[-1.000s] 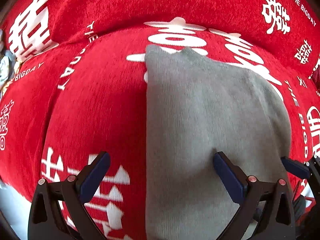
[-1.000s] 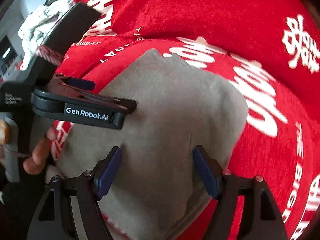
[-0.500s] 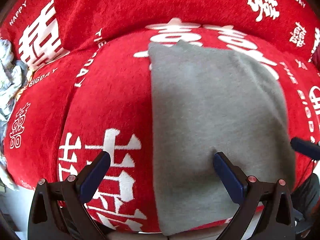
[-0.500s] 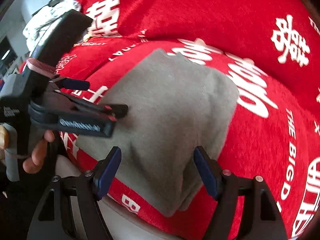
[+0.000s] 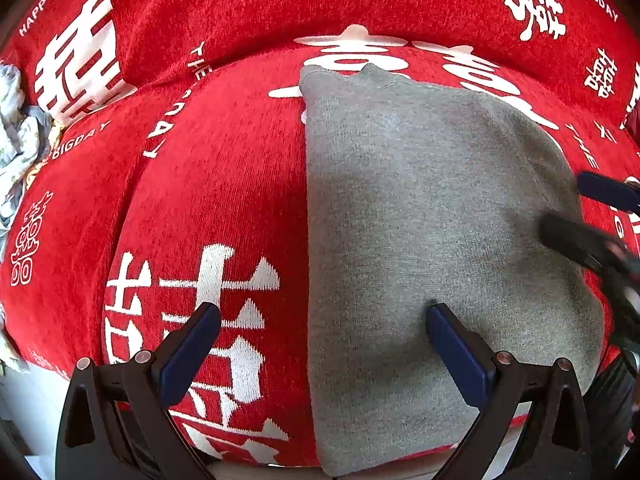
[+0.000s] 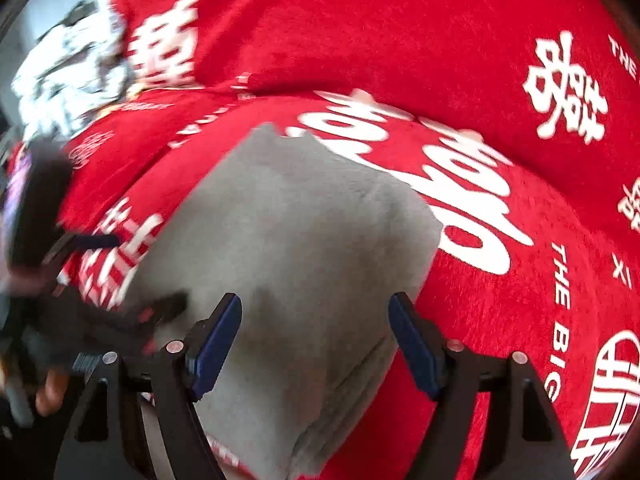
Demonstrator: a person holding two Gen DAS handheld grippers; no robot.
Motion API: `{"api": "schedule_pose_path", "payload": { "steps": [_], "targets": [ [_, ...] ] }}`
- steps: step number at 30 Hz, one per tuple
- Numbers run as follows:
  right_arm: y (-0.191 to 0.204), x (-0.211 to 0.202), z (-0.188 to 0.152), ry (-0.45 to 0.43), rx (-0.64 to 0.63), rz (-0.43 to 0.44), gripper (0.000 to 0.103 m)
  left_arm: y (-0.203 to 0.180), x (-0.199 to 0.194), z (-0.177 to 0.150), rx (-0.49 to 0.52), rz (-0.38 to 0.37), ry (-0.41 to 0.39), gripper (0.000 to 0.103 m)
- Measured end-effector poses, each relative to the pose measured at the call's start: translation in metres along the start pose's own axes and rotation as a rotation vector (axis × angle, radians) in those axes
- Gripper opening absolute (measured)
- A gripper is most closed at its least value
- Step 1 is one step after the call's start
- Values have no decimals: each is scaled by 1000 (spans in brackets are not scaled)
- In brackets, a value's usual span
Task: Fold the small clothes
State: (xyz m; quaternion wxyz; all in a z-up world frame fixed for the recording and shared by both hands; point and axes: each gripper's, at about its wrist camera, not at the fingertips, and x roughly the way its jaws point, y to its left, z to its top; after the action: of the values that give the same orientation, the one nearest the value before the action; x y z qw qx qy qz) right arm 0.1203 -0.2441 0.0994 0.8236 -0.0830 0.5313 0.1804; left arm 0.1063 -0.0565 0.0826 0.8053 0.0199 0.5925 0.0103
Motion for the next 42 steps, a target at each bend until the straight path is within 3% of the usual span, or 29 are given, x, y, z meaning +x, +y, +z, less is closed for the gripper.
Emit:
{"api": "schedule_pose_path", "payload": {
  "steps": [7,10,17,21,25,27,30,32,35,39,42],
  "targets": [
    [17,41,14,75,-63,-91,84,0,2,1,-5,-5,7,103],
    [15,36,16,94,-55,-102,84,2,2,1,-11,-15,10,103],
    [24,0,-2,0,-86,-138,84,0,4,0,14,-8,4,103],
    [4,10,-12,61,-2,-172,84,-9,-1,-1,71,36,-34,103],
    [-3,0,-22,43,11,-176,84,-2,-1,-3,49,-11,-53,103],
    [-2,-10,-27,23,-5,-204,84,3,-6,-4,40,-73,-60,103],
    [-7,-24,-33,-1,18,-203,84,16,-18,12,-22,-124,-80,103],
    [-8,-29,-35,-5,29,-195,84,26,-20,30,-72,-89,-104,103],
    [1,-30,-34,-14,6,-184,84,27,-1,53,-69,49,-56,103],
    [19,-21,-37,4,-29,-174,84,11,18,59,6,82,-38,103],
    [30,-2,-44,77,-61,-183,84,0,12,59,49,133,-55,103]
  ]
}}
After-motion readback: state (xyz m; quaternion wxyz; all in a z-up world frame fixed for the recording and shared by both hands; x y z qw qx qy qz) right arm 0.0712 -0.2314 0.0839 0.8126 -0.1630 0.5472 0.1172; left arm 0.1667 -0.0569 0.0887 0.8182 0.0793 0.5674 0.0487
